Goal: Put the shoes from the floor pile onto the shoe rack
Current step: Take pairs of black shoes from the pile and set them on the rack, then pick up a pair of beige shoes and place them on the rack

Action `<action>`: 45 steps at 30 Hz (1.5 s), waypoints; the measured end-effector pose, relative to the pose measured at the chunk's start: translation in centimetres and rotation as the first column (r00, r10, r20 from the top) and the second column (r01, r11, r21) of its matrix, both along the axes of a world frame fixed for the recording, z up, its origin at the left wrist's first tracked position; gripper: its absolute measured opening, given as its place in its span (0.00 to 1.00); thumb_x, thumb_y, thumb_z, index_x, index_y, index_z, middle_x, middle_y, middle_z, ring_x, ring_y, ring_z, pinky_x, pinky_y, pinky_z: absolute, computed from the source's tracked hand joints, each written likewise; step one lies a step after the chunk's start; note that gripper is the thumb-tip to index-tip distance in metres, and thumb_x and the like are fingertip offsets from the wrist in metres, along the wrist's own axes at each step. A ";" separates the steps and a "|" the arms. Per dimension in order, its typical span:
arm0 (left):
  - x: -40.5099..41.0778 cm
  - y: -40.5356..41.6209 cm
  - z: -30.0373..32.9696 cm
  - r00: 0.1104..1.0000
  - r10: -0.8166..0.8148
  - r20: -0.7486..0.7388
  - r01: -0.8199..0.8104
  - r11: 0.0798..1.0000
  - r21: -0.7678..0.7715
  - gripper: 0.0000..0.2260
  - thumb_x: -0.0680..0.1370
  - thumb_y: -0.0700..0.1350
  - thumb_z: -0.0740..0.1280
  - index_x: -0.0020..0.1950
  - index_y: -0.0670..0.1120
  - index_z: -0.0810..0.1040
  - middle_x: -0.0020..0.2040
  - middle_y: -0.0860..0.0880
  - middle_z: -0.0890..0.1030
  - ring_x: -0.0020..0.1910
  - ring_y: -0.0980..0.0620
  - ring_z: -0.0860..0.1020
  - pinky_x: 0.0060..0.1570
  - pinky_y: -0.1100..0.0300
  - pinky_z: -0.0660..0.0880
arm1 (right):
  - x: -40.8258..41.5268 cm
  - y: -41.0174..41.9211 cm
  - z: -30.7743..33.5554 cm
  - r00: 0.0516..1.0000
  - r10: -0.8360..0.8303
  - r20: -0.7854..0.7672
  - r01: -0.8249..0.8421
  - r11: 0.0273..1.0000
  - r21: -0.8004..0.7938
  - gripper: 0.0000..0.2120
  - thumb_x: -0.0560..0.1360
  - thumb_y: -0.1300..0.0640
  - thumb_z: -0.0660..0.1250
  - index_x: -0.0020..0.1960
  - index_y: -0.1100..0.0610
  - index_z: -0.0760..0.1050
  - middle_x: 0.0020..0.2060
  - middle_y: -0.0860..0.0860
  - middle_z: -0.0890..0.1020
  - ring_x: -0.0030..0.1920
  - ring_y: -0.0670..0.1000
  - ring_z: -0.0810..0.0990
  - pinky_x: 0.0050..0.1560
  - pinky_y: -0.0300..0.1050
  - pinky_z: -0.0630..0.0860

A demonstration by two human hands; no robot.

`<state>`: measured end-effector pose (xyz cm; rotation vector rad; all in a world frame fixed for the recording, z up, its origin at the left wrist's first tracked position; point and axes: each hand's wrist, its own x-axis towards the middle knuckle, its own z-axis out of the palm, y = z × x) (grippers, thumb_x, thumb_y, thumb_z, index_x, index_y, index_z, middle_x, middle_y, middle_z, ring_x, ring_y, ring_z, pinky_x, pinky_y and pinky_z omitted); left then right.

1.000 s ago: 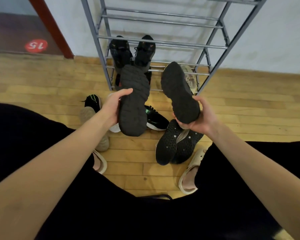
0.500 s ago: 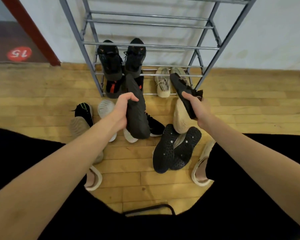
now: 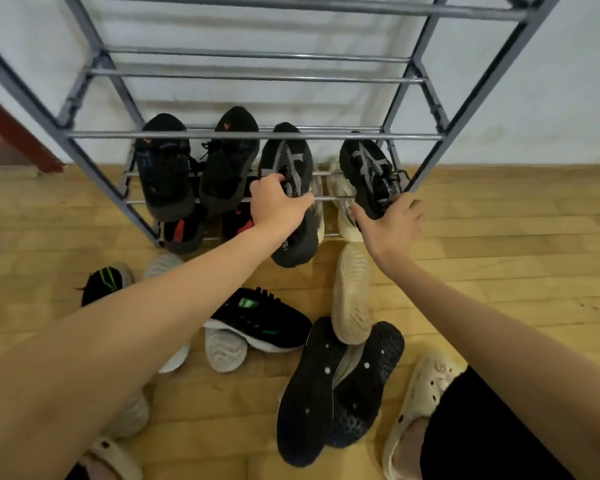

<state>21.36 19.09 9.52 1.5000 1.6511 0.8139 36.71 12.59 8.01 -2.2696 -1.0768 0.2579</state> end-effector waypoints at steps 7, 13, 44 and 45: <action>3.5 6.9 -3.5 0.970 0.008 -0.244 0.019 0.994 0.106 0.13 0.76 0.48 0.68 0.55 0.41 0.76 0.60 0.41 0.75 0.58 0.43 0.74 0.58 0.50 0.74 | 1.7 6.3 -3.0 0.997 -0.046 0.063 0.043 0.998 0.043 0.36 0.72 0.37 0.67 0.64 0.65 0.63 0.66 0.63 0.67 0.66 0.64 0.65 0.65 0.57 0.64; 5.7 9.2 -5.2 0.970 0.112 -0.216 -0.093 0.991 0.096 0.12 0.77 0.46 0.67 0.57 0.42 0.75 0.68 0.39 0.69 0.64 0.40 0.71 0.64 0.47 0.71 | 1.4 8.7 -4.9 0.993 -0.096 0.067 0.097 0.995 -0.007 0.37 0.74 0.37 0.64 0.66 0.66 0.62 0.66 0.63 0.66 0.67 0.63 0.65 0.65 0.53 0.61; -11.2 -13.7 -13.8 0.973 -0.130 -0.190 0.071 0.955 -0.289 0.14 0.77 0.37 0.62 0.62 0.40 0.73 0.57 0.43 0.78 0.56 0.49 0.76 0.51 0.62 0.69 | -2.0 -11.6 -9.3 0.920 0.337 -0.201 -0.389 0.714 -0.582 0.28 0.78 0.53 0.63 0.68 0.69 0.59 0.65 0.66 0.66 0.66 0.67 0.64 0.66 0.57 0.65; -12.0 -14.3 -14.4 0.973 -0.117 -0.197 0.050 0.948 -0.314 0.14 0.77 0.37 0.62 0.62 0.40 0.74 0.56 0.43 0.78 0.55 0.48 0.76 0.50 0.62 0.69 | -2.3 -11.7 -9.6 0.923 0.301 -0.241 -0.385 0.707 -0.593 0.28 0.78 0.52 0.64 0.68 0.69 0.59 0.66 0.66 0.64 0.66 0.67 0.64 0.67 0.59 0.65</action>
